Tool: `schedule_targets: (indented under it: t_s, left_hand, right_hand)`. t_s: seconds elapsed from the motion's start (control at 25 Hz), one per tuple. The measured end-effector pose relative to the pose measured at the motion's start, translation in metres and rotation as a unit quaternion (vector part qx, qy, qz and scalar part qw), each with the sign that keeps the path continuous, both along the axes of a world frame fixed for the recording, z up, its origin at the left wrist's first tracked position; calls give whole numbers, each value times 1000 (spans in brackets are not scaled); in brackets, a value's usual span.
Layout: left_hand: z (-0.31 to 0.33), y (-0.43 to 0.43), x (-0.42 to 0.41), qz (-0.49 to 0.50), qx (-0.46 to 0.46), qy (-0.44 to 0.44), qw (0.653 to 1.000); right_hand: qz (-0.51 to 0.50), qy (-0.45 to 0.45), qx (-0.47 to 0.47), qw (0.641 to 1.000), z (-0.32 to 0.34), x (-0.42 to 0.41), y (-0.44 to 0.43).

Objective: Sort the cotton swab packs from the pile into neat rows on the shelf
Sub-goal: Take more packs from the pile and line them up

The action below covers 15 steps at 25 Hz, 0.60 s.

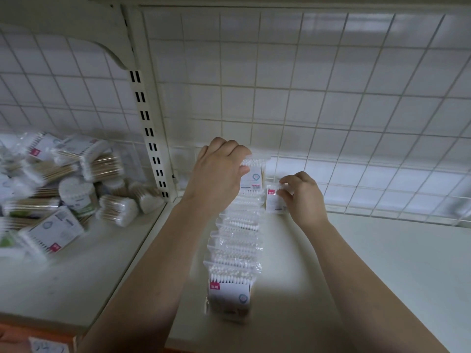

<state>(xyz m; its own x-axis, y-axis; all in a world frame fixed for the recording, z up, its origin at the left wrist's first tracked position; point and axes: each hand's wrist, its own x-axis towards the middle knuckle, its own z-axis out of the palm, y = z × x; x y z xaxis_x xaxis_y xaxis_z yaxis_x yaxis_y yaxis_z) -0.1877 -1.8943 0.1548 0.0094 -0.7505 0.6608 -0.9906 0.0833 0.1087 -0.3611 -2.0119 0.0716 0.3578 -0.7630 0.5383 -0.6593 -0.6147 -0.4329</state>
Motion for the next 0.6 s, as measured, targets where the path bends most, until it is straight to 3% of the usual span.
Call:
schedule_targets:
  t_s: [0.6]
  left_hand:
    - [-9, 5, -1, -36, 20, 45, 998]
  right_hand:
    - [-45, 5, -2, 999, 2, -8, 1]
